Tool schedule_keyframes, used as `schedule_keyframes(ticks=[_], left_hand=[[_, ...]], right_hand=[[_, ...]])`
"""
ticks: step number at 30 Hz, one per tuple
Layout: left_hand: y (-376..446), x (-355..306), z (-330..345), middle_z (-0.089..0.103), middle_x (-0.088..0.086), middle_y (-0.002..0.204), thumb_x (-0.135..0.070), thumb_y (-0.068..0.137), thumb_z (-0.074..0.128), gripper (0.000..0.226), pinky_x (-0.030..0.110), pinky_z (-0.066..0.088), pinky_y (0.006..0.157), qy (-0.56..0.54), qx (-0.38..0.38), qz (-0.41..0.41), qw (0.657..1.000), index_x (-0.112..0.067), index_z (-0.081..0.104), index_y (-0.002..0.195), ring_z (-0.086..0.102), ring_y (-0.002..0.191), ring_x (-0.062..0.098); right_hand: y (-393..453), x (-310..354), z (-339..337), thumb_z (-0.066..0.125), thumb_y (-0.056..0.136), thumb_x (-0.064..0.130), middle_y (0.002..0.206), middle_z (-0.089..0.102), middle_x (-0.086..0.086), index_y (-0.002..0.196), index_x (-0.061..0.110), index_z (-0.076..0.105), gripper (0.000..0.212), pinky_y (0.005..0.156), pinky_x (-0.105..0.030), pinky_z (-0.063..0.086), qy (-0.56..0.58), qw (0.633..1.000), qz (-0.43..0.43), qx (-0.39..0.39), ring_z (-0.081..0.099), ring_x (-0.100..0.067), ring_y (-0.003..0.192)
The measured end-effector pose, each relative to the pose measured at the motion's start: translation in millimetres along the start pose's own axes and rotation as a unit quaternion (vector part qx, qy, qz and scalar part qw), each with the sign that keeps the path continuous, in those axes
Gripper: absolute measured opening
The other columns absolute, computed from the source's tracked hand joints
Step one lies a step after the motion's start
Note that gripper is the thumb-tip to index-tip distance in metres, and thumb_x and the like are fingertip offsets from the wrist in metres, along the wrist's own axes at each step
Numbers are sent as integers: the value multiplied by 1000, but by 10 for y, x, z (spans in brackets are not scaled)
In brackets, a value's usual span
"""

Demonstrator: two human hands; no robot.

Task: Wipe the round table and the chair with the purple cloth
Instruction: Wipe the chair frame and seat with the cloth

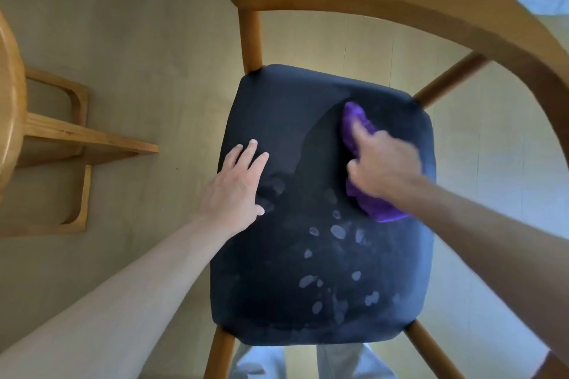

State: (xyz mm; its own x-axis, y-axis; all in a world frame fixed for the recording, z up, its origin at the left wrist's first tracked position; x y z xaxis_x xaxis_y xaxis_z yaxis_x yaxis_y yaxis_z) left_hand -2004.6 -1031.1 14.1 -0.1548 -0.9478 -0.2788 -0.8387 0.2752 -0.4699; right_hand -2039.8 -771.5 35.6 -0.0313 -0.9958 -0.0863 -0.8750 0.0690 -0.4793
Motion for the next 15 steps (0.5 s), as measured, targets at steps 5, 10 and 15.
schedule_keyframes(ticks=[5, 10, 15], left_hand=[[-33, 23, 5, -7, -8, 169, -25, 77, 87, 113, 38, 45, 110, -19, 12, 18, 1000, -19, 10, 160, -2, 156, 16], [-21, 143, -50, -20, -16, 166, -6, 78, 82, 117, 34, 50, 102, -18, 53, 51, 997, -23, 2, 161, -9, 155, 11], [-19, 163, -9, -23, -17, 164, -1, 81, 78, 114, 34, 54, 95, -15, 55, 49, 997, -24, 1, 161, -11, 154, 10]], right_hand=[[-766, 879, 337, 46, 99, 40, 126, 52, -10, 160, 37, 6, 73, 69, -36, 43, -97, 912, -372, 145, 61, -34, 98], [-125, 506, 47, 42, 97, 44, 135, 51, -7, 157, 48, 9, 69, 71, -36, 40, -146, 937, -311, 56, 62, -33, 111], [794, -445, -491, 48, 92, 35, 131, 61, -18, 147, 33, 37, 56, 94, -43, 46, 22, 997, 67, -27, 59, -39, 120]])
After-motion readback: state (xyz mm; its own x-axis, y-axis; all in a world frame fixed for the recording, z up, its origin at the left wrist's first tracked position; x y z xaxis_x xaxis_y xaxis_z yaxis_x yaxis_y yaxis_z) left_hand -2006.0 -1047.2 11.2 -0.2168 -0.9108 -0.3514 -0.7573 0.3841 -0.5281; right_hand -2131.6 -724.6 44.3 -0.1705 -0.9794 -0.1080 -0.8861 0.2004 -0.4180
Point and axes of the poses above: each hand's wrist, its own y-axis towards the middle knuckle, its own z-axis out of the palm, x = y × z, the point moved 3 cm from there along y, towards the middle knuckle
